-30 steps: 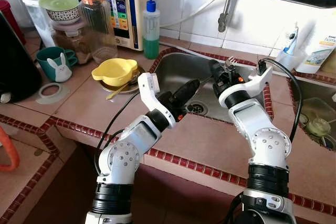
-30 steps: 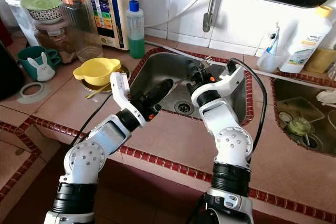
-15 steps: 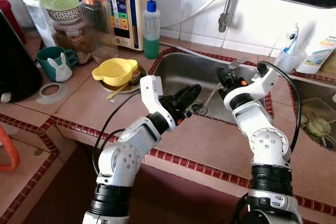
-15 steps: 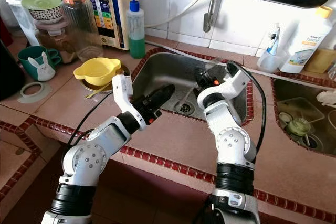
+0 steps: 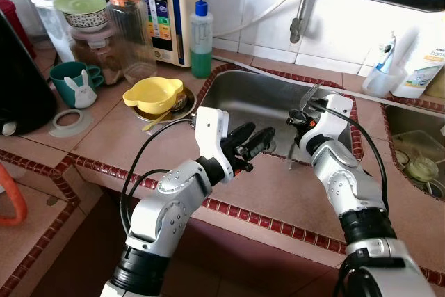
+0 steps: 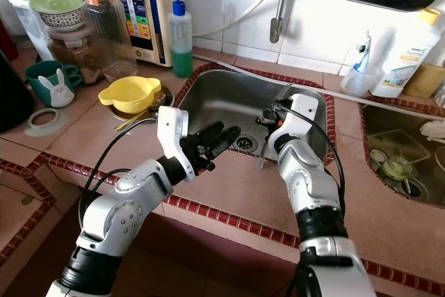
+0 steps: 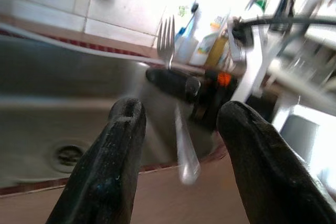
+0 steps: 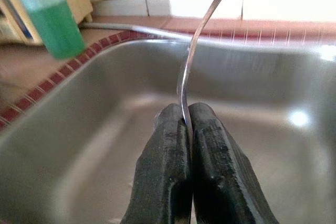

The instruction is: Kitchen organization

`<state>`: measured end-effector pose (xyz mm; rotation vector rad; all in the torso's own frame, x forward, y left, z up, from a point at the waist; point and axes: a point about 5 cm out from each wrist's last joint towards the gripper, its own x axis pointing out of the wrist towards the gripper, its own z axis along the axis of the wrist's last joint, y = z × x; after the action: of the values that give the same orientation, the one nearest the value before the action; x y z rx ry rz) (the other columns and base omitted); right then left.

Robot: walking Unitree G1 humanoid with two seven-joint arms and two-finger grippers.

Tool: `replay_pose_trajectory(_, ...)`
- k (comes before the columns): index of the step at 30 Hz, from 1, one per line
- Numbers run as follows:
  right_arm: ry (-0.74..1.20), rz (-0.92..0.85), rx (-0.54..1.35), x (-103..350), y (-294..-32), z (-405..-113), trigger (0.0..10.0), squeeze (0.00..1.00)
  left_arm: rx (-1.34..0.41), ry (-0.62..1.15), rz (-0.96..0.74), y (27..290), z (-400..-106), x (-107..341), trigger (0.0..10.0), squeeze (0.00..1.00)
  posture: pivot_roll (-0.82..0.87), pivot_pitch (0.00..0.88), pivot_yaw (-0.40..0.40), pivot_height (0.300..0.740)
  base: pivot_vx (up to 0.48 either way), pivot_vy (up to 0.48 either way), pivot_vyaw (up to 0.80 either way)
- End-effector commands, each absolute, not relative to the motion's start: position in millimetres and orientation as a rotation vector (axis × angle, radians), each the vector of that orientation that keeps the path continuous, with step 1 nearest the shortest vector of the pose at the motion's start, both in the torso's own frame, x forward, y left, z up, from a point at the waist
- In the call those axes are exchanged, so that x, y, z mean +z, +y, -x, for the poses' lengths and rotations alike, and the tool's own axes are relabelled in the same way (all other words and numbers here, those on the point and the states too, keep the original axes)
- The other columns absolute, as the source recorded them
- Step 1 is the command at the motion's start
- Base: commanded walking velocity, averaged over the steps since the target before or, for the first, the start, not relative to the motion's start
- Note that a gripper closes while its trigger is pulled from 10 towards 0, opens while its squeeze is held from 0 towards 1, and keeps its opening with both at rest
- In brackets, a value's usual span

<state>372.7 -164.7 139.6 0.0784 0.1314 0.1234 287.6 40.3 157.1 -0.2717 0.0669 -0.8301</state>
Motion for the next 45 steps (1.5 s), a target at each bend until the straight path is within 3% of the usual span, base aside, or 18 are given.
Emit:
replay_pose_trajectory(1, 0.173, 0.048, 0.133, 126, -168, -373, 0.0, 0.00, -0.844, 0.035, 0.189, 40, -283, 157, 10.0, 1.00, 0.21, 0.000, -0.032, 0.740, 0.000, 0.000, 0.00)
replay_pose_trajectory(6, 0.194, 0.192, 0.102, 122, -180, -377, 0.2, 0.00, -0.838, 0.024, 0.133, 46, -279, 153, 10.0, 1.00, 0.24, 0.000, -0.032, 0.740, 0.000, 0.000, 0.00)
replay_pose_trajectory(8, 0.182, 0.238, 0.082, 125, -185, -380, 1.1, 0.00, -0.825, 0.020, 0.125, 49, -279, 152, 10.0, 1.00, 0.25, 0.000, -0.033, 0.740, 0.000, 0.000, 0.00)
replay_pose_trajectory(9, 0.173, 0.259, 0.067, 128, -188, -382, 0.0, 0.00, -0.817, 0.016, 0.116, 51, -280, 152, 10.0, 1.00, 0.26, 0.000, -0.034, 0.740, 0.000, 0.000, 0.00)
replay_pose_trajectory(11, 0.167, 0.283, 0.062, 132, -190, -385, 1.5, 0.00, -0.811, 0.003, 0.097, 53, -280, 151, 10.0, 1.00, 0.27, 0.000, -0.035, 0.740, 0.000, 0.000, 0.00)
replay_pose_trajectory(12, 0.167, 0.283, 0.062, 132, -190, -385, 1.5, 0.00, -0.811, 0.003, 0.097, 53, -280, 151, 10.0, 1.00, 0.27, 0.000, -0.035, 0.740, 0.000, 0.000, 0.00)
replay_pose_trajectory(13, 0.169, 0.277, 0.067, 132, -190, -386, 4.6, 0.00, -0.811, 0.002, 0.095, 54, -279, 151, 10.0, 1.00, 0.27, 0.000, -0.036, 0.740, 0.000, 0.000, 0.00)
replay_pose_trajectory(14, 0.179, 0.257, 0.074, 131, -189, -386, 10.0, 0.06, -0.810, -0.001, 0.088, 54, -279, 151, 10.0, 1.00, 0.27, 0.000, -0.036, 0.740, 0.000, 0.000, 0.00)
replay_pose_trajectory(15, 0.191, 0.251, 0.082, 130, -188, -386, 10.0, 0.64, -0.811, -0.002, 0.086, 53, -279, 151, 10.0, 1.00, 0.27, 0.000, -0.036, 0.740, 0.000, 0.000, 0.00)
replay_pose_trajectory(16, 0.200, 0.245, 0.089, 129, -187, -386, 10.0, 1.00, -0.813, -0.003, 0.082, 52, -279, 151, 10.0, 1.00, 0.27, 0.000, -0.035, 0.740, 0.000, 0.000, 0.00)
replay_pose_trajectory(45, 0.262, 0.070, 0.289, 107, -159, -377, 10.0, 1.00, -0.791, -0.026, 0.029, 49, -280, 149, 10.0, 1.00, 0.24, 0.000, -0.039, 0.740, 0.000, 0.000, 0.00)
